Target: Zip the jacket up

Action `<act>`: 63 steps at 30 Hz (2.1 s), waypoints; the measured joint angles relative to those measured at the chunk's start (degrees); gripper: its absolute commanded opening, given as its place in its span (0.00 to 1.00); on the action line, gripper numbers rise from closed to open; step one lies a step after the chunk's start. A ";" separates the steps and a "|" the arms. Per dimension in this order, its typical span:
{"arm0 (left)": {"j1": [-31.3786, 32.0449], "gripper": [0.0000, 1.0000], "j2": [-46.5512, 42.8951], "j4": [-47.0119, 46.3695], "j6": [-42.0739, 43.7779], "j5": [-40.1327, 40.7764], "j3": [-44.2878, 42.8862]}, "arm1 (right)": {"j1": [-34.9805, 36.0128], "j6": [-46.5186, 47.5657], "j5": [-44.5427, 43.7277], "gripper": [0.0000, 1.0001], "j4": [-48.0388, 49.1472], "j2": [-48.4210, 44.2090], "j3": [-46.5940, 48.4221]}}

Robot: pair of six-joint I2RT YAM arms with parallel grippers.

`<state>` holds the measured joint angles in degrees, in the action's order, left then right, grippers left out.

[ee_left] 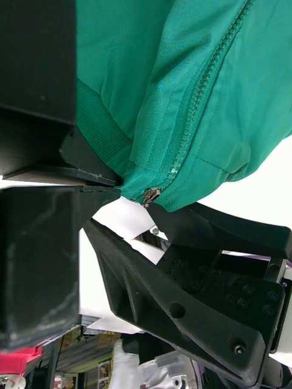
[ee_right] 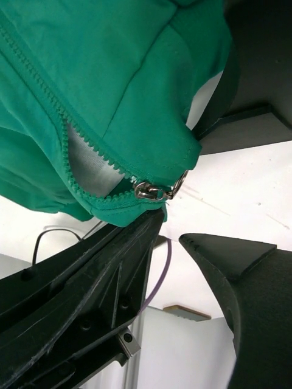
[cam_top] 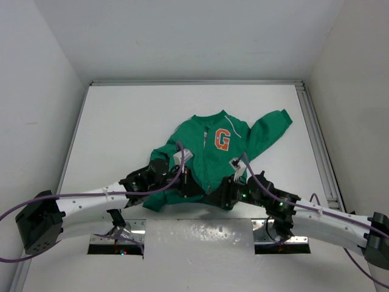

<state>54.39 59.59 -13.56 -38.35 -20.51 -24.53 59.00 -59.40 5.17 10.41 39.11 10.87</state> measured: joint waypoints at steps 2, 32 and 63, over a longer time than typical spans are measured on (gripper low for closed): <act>0.00 0.00 0.00 0.00 -0.09 -0.15 0.02 | 0.00 -0.02 0.11 0.53 0.76 0.46 -0.35; 0.00 0.00 -0.70 0.07 0.90 -0.96 0.48 | 0.00 -1.18 -1.20 0.00 5.31 -0.83 -2.93; 1.97 0.00 0.50 -0.50 5.27 4.48 1.46 | 0.46 -11.67 -7.56 0.00 6.84 6.56 1.92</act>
<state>56.36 60.10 -14.06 -33.08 -16.03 -23.07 59.46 -71.07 -2.39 17.26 45.67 12.80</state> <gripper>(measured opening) 0.006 0.003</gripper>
